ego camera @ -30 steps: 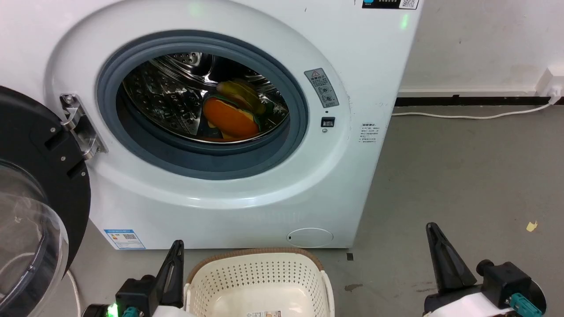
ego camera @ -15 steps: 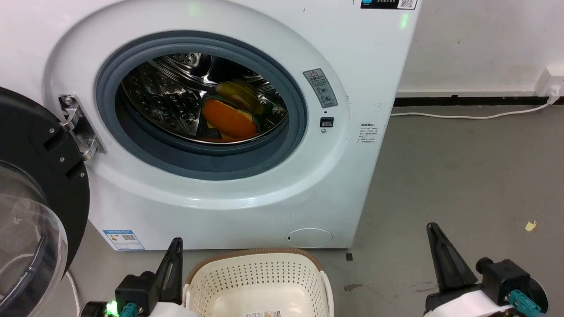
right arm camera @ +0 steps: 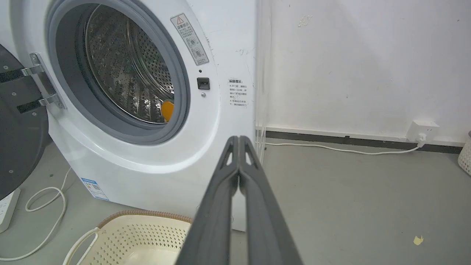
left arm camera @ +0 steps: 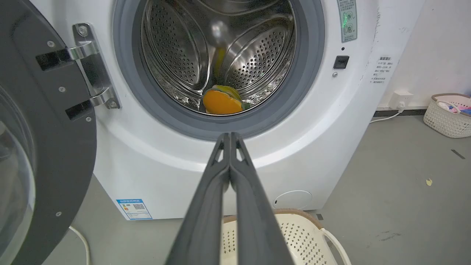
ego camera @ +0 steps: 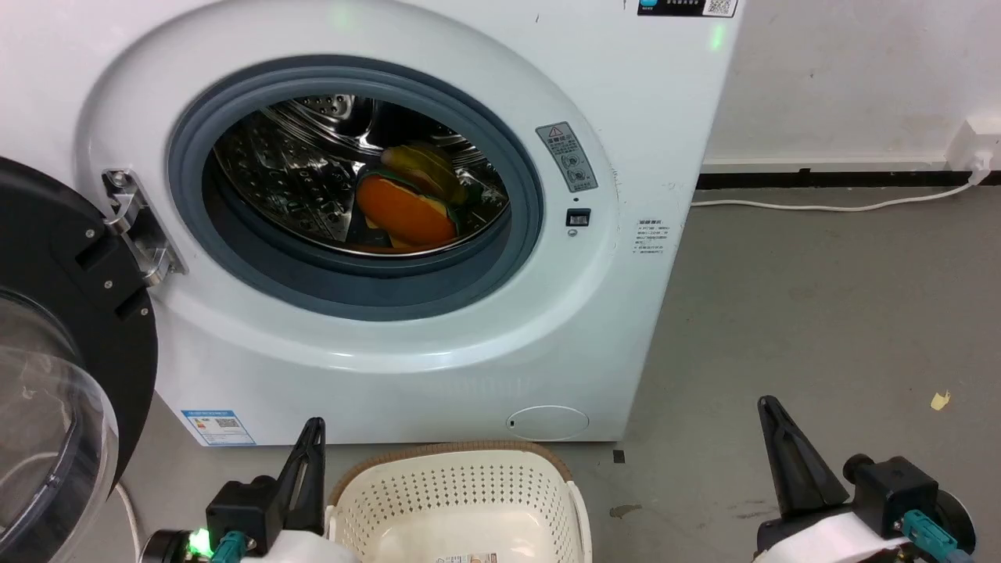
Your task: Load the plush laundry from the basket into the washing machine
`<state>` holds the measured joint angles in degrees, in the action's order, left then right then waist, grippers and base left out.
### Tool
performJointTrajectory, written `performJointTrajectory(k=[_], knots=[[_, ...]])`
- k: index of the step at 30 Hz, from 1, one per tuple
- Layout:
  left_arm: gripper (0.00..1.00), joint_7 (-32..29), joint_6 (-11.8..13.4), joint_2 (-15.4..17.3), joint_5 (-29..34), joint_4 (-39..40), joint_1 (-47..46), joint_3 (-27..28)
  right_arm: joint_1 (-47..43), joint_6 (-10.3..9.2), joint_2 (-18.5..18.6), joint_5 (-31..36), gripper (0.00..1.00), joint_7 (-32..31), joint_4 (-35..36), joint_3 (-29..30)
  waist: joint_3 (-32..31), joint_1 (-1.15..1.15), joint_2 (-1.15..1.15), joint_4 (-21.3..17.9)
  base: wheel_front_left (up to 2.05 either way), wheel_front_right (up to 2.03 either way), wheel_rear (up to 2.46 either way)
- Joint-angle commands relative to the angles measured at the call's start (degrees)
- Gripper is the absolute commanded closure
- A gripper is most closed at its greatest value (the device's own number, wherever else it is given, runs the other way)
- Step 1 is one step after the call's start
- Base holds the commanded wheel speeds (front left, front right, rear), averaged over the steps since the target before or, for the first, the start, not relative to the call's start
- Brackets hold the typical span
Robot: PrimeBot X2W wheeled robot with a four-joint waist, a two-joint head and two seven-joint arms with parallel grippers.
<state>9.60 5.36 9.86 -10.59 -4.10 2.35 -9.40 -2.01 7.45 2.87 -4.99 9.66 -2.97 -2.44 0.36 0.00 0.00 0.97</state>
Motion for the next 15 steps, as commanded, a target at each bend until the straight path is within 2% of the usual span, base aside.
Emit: performJointTrajectory(k=[1,15], knots=[[1.0,-0.35,-0.24,-0.39,0.58,0.41,-0.66,0.57,0.64,0.01,0.0,0.43,1.0,-0.33,0.45,0.16,-0.01,0.0,0.0,-0.02,0.0,0.0,0.0],[1.0,-1.98,-1.15,-1.56,2.35,1.07,-0.96,2.13,0.88,0.02,0.0,1.23,1.0,-1.98,0.89,0.57,-0.07,0.0,0.0,-0.18,0.0,0.0,0.0]])
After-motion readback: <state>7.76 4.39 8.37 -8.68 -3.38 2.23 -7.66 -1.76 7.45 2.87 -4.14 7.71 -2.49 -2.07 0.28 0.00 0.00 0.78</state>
